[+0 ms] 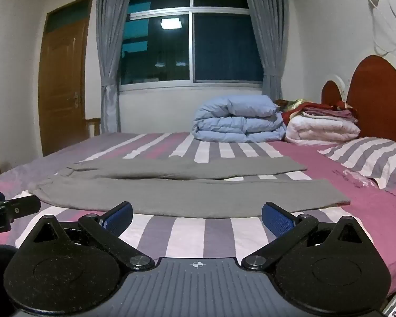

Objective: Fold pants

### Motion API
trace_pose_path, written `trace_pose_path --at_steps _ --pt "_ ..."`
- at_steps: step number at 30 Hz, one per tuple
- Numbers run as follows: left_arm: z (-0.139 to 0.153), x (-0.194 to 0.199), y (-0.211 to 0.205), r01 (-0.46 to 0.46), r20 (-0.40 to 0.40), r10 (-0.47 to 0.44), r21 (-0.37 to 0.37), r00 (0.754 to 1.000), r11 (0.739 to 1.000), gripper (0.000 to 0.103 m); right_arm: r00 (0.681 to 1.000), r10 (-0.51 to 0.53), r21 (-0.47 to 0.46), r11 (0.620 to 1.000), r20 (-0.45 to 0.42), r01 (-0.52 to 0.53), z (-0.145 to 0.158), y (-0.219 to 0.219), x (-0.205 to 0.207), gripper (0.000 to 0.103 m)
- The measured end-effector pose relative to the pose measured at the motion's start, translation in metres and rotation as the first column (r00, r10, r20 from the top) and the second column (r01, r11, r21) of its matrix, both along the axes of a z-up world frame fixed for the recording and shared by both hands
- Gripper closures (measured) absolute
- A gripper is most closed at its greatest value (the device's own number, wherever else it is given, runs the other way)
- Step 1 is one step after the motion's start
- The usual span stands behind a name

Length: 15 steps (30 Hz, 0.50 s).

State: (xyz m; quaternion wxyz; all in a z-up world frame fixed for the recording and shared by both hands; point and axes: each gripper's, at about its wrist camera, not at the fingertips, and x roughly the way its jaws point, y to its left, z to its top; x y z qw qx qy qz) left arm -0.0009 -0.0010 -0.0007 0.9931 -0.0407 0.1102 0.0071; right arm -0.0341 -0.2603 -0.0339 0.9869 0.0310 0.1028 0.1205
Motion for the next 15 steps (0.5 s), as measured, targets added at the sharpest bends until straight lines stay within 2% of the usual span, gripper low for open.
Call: trace_pose_path --at_steps 2,9,10,15 --pt "0.0 -0.001 0.0 -0.002 -0.005 0.002 0.0 1.0 1.0 0.006 1.0 -0.002 -0.026 1.0 0.024 0.003 0.0 0.003 0.0 0.0" --pt "0.002 0.002 0.002 0.006 -0.027 -0.006 -0.012 1.0 1.0 0.006 1.0 -0.01 -0.003 1.0 0.018 0.01 0.0 -0.002 -0.004 0.0" --pt "0.001 0.002 0.004 0.006 -0.028 -0.007 -0.013 1.0 1.0 0.006 1.0 -0.004 -0.031 1.0 0.003 0.004 0.002 0.008 0.004 0.0" --pt "0.001 0.005 0.003 0.006 -0.036 -0.006 -0.012 0.999 1.0 0.006 1.0 -0.005 -0.021 1.0 -0.006 0.005 0.004 0.005 0.006 0.0"
